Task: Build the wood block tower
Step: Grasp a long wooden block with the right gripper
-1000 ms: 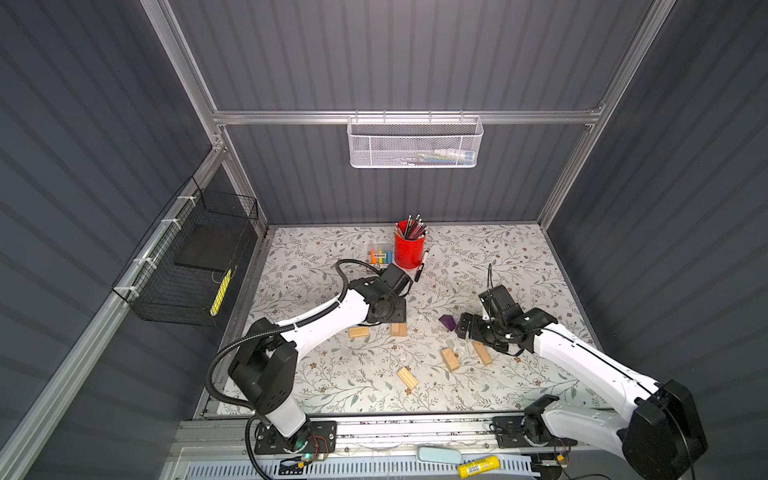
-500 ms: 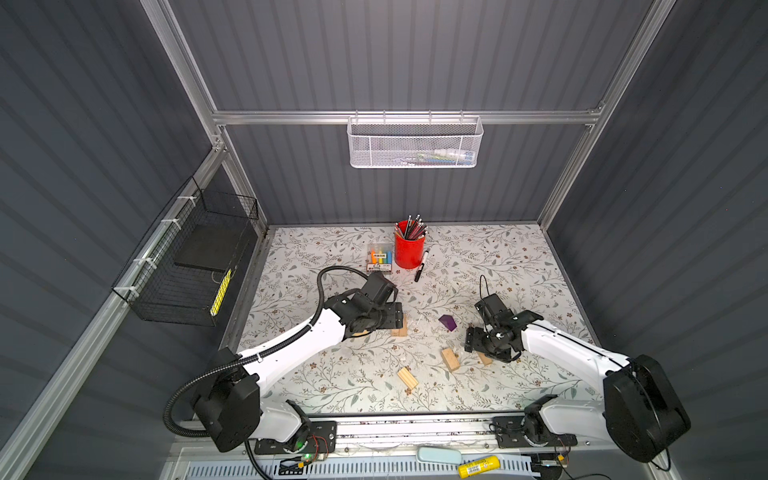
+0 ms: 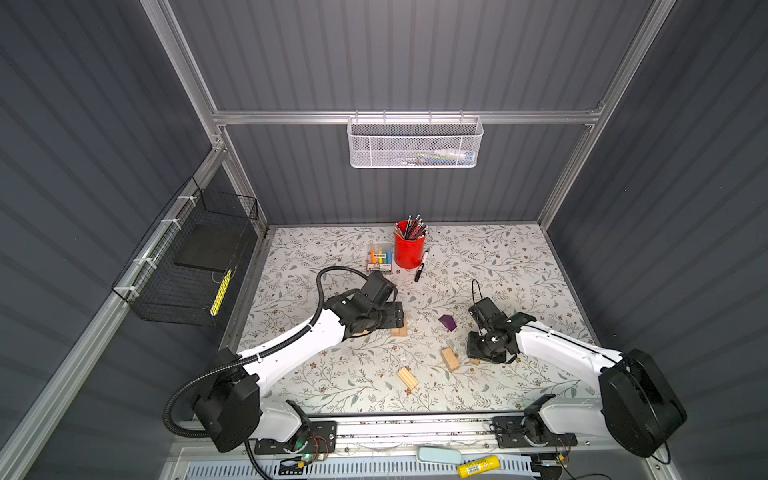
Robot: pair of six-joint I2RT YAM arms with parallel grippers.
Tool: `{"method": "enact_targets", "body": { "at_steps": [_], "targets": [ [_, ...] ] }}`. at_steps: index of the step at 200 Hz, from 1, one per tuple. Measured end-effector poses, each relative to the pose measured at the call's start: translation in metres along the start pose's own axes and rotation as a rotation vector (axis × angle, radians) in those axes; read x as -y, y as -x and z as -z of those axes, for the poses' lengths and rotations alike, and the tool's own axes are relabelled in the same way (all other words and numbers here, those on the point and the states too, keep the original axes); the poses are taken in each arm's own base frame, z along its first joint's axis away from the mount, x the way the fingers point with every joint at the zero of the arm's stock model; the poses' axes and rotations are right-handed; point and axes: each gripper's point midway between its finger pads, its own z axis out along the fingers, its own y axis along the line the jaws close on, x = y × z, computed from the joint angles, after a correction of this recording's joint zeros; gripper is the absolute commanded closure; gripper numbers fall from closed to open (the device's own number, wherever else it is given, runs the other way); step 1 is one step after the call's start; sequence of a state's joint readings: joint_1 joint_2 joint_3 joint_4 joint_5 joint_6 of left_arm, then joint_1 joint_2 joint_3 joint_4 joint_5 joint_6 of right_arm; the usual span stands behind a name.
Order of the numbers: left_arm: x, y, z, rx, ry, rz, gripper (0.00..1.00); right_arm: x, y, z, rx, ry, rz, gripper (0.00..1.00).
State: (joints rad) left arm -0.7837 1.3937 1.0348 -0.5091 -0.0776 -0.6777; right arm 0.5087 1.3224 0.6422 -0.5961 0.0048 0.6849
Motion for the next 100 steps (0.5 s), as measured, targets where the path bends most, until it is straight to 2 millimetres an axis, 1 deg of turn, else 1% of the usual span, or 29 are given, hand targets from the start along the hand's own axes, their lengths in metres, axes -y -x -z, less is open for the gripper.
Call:
{"method": "enact_targets", "body": {
  "at_steps": [28, 51, 60, 100],
  "targets": [
    [0.0004, 0.0006, 0.0000, 0.002, -0.001, 0.000, 0.17, 0.0048, 0.0004, -0.0036, -0.007, -0.035, 0.001, 0.58],
    [0.0003, 0.0007, -0.0001, 0.002, -0.001, 0.001, 0.17, 0.0038, 0.0030, -0.0048, -0.005, -0.041, 0.004, 0.64],
    [0.0003, 0.0007, -0.0001, 0.002, -0.001, 0.001, 0.17, 0.0034, 0.0034, -0.0054, -0.006, -0.043, 0.002, 0.67],
    [0.0000, 0.0014, -0.0001, 0.007, 0.002, 0.001, 0.17, 0.0011, 0.0048, -0.0047, -0.005, -0.042, 0.015, 0.72]
  ]
}}
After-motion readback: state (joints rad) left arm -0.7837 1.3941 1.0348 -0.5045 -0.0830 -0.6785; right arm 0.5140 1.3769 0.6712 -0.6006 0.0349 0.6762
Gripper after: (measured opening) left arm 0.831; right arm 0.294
